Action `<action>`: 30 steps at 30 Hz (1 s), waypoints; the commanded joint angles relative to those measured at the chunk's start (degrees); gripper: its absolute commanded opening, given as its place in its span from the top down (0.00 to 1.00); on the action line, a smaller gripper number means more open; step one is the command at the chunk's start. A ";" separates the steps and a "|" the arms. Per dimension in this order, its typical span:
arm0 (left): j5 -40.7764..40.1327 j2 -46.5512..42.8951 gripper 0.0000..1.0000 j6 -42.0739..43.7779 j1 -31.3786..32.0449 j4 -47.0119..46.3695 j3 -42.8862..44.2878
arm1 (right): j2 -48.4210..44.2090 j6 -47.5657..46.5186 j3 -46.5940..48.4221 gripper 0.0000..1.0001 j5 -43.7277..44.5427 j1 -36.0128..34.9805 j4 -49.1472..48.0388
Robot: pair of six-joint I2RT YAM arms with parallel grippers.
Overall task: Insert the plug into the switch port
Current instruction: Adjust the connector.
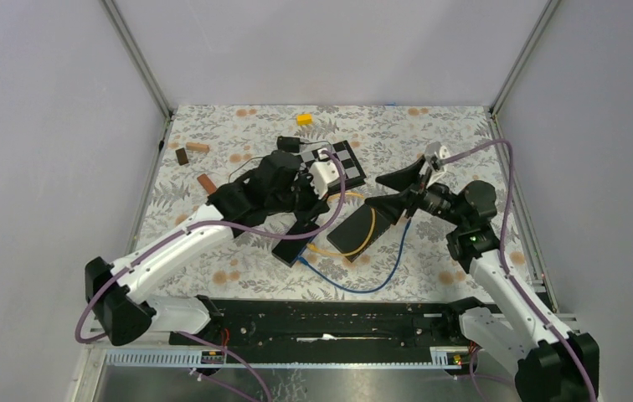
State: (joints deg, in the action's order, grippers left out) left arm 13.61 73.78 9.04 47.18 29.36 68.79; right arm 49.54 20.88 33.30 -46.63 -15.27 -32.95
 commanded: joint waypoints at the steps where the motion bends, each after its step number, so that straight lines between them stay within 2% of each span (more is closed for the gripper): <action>1: 5.46 -3.05 1.00 7.78 -0.24 2.36 5.10 | 3.06 2.48 2.43 0.17 -12.49 -1.06 -11.19; 3: 7.18 -2.24 1.00 10.11 -0.24 5.90 7.06 | 4.71 -1.84 5.70 0.17 -14.16 -3.04 -5.35; 4: 7.92 -1.77 1.00 10.85 -0.24 7.57 8.00 | 5.74 -6.83 8.06 0.17 -14.42 -4.70 -0.54; 8: 9.69 0.22 1.00 12.28 -0.25 11.89 11.22 | 9.28 -19.94 14.40 0.19 -11.94 -13.48 14.29; 15: 10.89 -0.33 1.00 12.46 -0.24 13.18 11.58 | 11.21 -24.94 15.58 0.34 -7.12 -15.78 18.17; 18: 11.04 -0.79 1.00 13.21 -0.26 14.10 11.74 | 11.09 -27.73 15.87 0.34 -5.55 -15.85 19.54; 22: 12.57 -0.08 1.00 14.08 -0.24 16.50 12.87 | 11.33 -30.02 16.19 0.29 -4.27 -15.78 19.58; 30: 13.21 1.09 1.00 14.12 -0.16 18.18 13.98 | 14.94 -29.56 17.97 0.41 -8.73 -15.83 19.70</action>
State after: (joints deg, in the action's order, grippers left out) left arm 24.40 74.46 22.11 47.18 47.99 79.79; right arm 62.83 -7.64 48.40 -52.75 -30.76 -12.45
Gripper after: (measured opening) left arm 0.125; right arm 0.621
